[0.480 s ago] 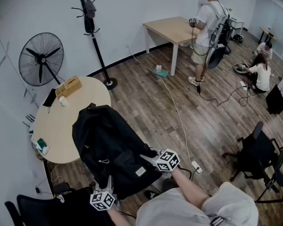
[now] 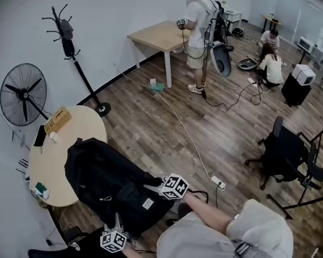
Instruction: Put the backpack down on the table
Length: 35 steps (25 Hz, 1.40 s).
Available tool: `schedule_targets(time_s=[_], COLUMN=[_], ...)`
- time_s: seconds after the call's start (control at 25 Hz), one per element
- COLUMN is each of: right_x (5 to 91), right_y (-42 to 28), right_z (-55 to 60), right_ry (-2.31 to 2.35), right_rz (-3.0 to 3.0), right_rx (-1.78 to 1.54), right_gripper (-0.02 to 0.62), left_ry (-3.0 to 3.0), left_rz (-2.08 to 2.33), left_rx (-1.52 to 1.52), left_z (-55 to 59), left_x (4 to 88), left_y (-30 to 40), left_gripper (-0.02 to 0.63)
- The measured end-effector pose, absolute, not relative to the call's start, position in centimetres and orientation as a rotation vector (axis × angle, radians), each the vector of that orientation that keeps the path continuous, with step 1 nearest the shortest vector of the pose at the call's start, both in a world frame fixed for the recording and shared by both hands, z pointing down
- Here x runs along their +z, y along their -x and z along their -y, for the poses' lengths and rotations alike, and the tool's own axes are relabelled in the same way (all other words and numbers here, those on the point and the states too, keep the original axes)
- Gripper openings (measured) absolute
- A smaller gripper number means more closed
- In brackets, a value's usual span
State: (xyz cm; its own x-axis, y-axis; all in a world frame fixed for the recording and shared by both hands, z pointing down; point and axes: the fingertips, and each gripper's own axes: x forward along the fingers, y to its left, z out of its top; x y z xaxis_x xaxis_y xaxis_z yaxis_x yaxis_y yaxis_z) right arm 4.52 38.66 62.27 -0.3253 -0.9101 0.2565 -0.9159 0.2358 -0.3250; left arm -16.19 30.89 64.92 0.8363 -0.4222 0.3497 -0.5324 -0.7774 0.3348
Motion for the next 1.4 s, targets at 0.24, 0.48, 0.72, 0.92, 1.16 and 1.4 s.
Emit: schedule_targets(time_s=[0.24, 0.48, 0.72, 0.92, 1.16, 1.4], right_x=[61.0, 60.6, 61.5, 61.4, 61.3, 61.1], right_y=[-4.6, -5.8, -6.1, -9.0, -11.9, -15.5], right_z=[-39.7, -39.8, -39.2, -37.7, -33.3, -28.5], right_ry=[-1.865, -1.911, -1.9, -1.892, -1.85, -1.776], right_rz=[2.46, 2.472, 2.456, 2.467, 2.495, 2.561], right_rx=[0.638, 0.648, 0.653, 0.672, 0.688, 0.709], right_gripper=[0.048, 0.049, 0.049, 0.049, 0.049, 0.049], left_ry=[-2.637, -2.668, -2.65, -2.648, -2.636, -2.62], left_rz=[0.688, 0.667, 0.677, 0.692, 0.732, 0.807], left_rx=[0.356, 0.36, 0.364, 0.374, 0.371, 0.388], left_z=[-31.3, -30.9, -30.6, -29.1, -25.2, -21.5], left_x=[63.3, 62.7, 63.9, 63.5, 63.1, 62.5], left_y=[15.8, 14.5, 14.2, 11.5, 9.0, 5.8], left_gripper=[0.13, 0.13, 0.13, 0.13, 0.13, 0.13])
